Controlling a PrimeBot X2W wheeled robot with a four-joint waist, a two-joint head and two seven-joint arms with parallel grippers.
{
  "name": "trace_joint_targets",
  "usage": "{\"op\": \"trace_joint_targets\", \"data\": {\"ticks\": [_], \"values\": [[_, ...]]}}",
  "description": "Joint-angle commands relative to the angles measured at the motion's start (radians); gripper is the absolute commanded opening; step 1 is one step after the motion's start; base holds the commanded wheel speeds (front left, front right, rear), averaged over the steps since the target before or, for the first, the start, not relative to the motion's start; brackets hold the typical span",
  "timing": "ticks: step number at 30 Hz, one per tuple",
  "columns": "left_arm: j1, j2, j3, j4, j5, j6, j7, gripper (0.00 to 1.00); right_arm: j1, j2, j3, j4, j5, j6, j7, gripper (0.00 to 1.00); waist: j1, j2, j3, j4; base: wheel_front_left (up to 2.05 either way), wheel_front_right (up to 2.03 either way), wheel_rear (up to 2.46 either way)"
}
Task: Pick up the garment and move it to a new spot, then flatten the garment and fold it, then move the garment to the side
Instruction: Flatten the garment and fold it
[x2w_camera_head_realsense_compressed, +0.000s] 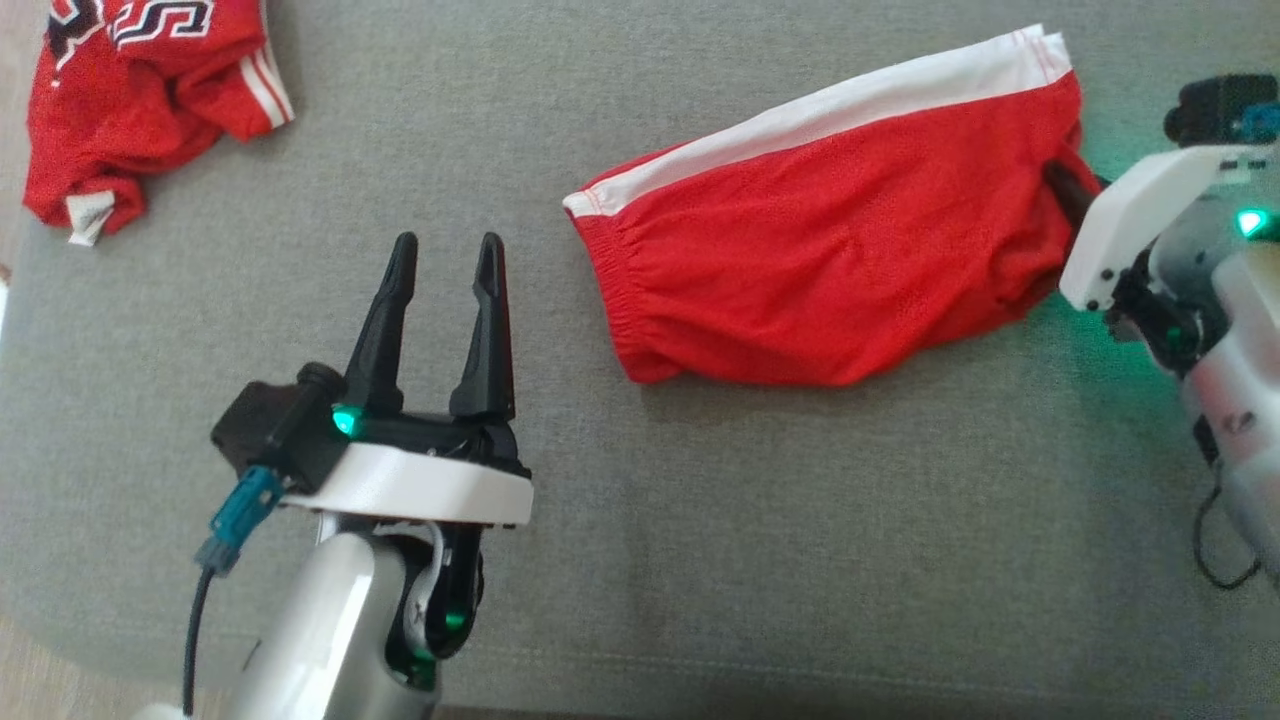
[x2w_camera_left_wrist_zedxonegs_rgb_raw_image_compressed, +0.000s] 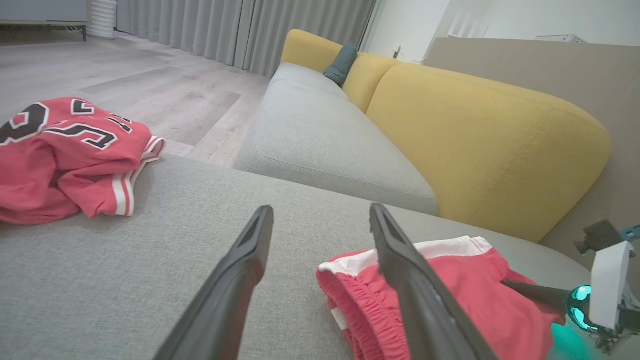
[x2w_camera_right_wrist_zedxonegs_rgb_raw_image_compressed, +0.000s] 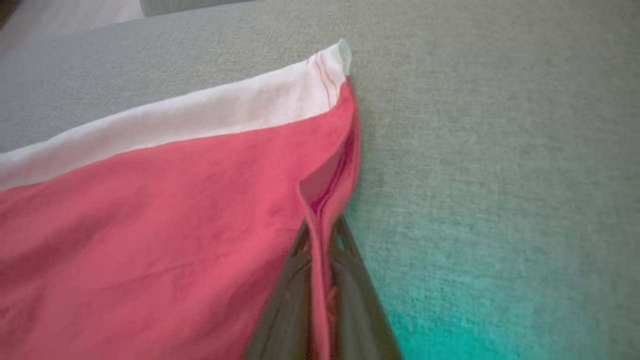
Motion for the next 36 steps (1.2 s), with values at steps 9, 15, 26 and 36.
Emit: {"op": "trace_joint_targets", "data": {"ticks": [9,15,26,36], "values": [[0.014,0.003,0.064,-0.027,0.040,-0.024,-0.005,1.00,0.117,-0.005,-0.011,-0.062,0.053,-0.001,-0.164,0.00,0.0000,0.0000,-0.054,-0.110,0.00,0.00,0.00],[0.032,0.019,0.085,-0.016,0.076,-0.021,-0.005,1.00,0.194,0.003,-0.050,-0.090,0.047,-0.001,-0.251,0.00,0.0000,0.0000,-0.063,-0.216,0.00,0.00,0.00],[0.040,0.014,0.092,0.007,0.077,-0.027,-0.005,1.00,0.236,0.040,-0.109,-0.136,0.036,-0.001,-0.287,0.00,0.0000,0.0000,-0.080,-0.241,0.00,0.00,0.00],[0.062,-0.003,0.096,0.014,0.068,-0.025,-0.005,1.00,0.293,0.074,-0.068,-0.417,0.033,-0.001,-0.227,0.00,0.0000,0.0000,-0.130,-0.146,0.00,0.00,0.00]]}}
